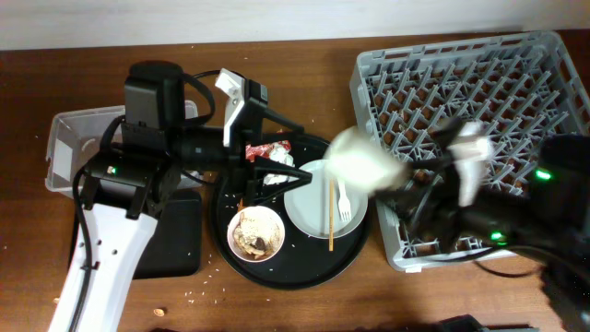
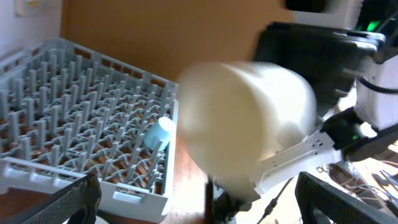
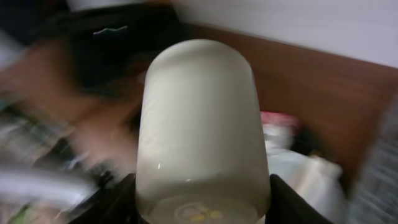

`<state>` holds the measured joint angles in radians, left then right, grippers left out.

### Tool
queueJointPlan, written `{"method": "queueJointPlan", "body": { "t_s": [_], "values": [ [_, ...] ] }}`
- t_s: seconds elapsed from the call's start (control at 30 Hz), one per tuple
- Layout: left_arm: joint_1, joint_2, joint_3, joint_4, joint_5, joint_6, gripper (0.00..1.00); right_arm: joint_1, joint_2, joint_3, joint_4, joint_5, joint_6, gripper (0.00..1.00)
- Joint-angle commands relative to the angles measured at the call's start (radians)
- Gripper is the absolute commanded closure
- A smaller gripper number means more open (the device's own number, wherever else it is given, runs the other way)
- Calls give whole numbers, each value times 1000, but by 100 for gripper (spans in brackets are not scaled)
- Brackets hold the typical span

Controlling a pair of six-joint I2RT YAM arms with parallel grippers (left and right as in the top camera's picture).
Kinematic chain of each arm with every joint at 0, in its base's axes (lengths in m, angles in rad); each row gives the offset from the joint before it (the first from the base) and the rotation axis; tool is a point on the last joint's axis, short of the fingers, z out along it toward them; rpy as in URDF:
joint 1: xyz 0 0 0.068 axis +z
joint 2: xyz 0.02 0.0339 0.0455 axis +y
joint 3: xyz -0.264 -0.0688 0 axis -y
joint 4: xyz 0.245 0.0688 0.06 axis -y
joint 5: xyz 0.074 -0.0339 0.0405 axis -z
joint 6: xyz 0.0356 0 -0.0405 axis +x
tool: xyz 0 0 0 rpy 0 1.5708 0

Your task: Sort waste into correct bins and load items into the dishwasher rack

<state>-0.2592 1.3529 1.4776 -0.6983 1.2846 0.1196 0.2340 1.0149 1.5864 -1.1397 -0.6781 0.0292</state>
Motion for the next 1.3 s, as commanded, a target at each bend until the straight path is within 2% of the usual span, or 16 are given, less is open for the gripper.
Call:
{"method": "queueJointPlan", "body": {
  "t_s": [0.0, 0.07, 0.23, 0.5, 0.57, 0.63, 0.67, 0.77, 0.87, 0.9, 0.97, 1.0, 1.03, 1.1, 1.2, 1.27],
  "values": [
    [-9, -9, 13, -13, 23, -6, 1, -211, -33, 2, -87, 500, 204, 54],
    [-9, -9, 13, -41, -10, -6, 1, -385, -12, 2, -158, 690, 291, 53],
    [-9, -9, 13, -79, -55, -6, 1, -766, 247, 2, -215, 713, 348, 53],
    [-9, -9, 13, -94, -77, -5, 1, -943, 660, 2, -195, 697, 381, 53],
    [-9, -9, 13, -111, -104, -5, 1, -978, 700, 1, -200, 664, 380, 45],
    [-9, -9, 13, -111, -105, -5, 1, -983, 706, 1, -200, 657, 380, 21],
    [-9, -9, 13, -111, -104, -5, 1, -983, 706, 2, -197, 647, 380, 14],
    [-9, -9, 13, -111, -109, -6, 1, -978, 676, 50, -205, 487, 311, 13],
    [-10, -15, 13, -181, -343, -27, 2, -892, 530, 153, -264, 272, 166, 15],
    [-10, -18, 13, -243, -555, -100, 6, -795, 423, 167, -266, 240, 134, 15],
    [-13, -17, 13, -329, -805, -228, 18, -638, 318, 167, -271, 245, 119, 20],
    [-13, -18, 13, -364, -893, -285, 19, -556, 287, 166, -272, 246, 105, 23],
    [-13, -18, 13, -405, -957, -303, 20, -415, 259, 166, -286, 293, 109, 30],
    [-13, -31, 13, -441, -961, -306, 26, -161, 281, 134, -318, 435, 219, 35],
    [-37, -100, 13, -503, -1138, -381, 28, 84, 403, -27, -206, 518, 302, 41],
    [-56, -145, 13, -524, -1189, -404, 27, 156, 504, -106, -77, 564, 306, 47]
  ]
}}
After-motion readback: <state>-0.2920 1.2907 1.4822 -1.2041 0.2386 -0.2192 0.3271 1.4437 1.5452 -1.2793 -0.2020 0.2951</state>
